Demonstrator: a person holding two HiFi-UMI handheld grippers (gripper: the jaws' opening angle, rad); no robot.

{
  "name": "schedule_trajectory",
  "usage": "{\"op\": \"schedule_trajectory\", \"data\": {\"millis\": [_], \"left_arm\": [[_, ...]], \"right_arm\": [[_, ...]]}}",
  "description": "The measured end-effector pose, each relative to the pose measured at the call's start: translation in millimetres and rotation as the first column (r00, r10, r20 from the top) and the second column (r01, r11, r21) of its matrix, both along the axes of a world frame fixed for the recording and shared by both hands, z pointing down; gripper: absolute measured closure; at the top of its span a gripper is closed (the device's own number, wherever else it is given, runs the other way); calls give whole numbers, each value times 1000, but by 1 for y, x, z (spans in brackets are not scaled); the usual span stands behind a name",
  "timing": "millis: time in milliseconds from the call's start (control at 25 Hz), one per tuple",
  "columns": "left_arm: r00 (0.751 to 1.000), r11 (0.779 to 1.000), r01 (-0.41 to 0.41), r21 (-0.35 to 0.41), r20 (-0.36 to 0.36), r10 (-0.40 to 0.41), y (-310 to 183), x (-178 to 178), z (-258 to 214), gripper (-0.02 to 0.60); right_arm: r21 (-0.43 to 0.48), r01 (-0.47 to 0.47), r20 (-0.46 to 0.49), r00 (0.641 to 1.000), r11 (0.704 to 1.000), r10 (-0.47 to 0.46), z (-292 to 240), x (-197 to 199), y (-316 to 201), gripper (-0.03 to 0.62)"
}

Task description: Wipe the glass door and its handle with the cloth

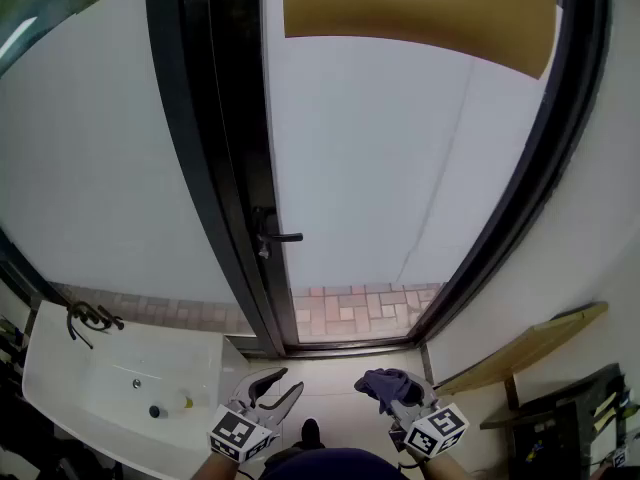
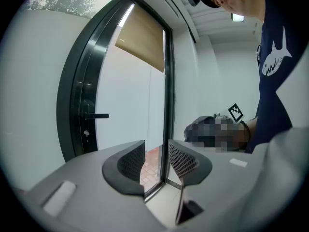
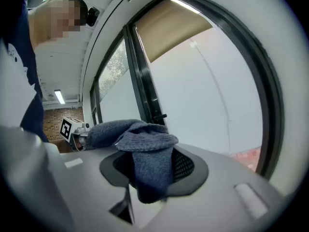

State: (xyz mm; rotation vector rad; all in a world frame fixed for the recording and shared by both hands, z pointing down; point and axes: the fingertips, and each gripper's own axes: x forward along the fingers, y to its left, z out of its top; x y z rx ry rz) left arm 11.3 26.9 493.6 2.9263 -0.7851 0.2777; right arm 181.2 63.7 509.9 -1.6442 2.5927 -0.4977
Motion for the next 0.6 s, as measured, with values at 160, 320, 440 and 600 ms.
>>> {"op": "schedule_trajectory", "data": {"millis": [160,320,440,600], "left_arm": [[1000,1000,10,13,0,-10,-33,-1,0,436],[1000,1000,10,17,-7,-10,-58,-1,-4,436],[1000,1000,14,23,-15,-14,-76,-2,-11,436],[1000,999,17,39,-23,-16,-98,-8,-13,436]], "right_arm": [[16,10,-7,1000,1000,-10,-7,-2,-34,442],[36,23,-28,999,999,-22,-15,-4,-65,442],[70,53,-64,997,996,-49,-28,-12,-90,442],[130,109,-137,986,985,-91,-53,-26,-128,442]]}}
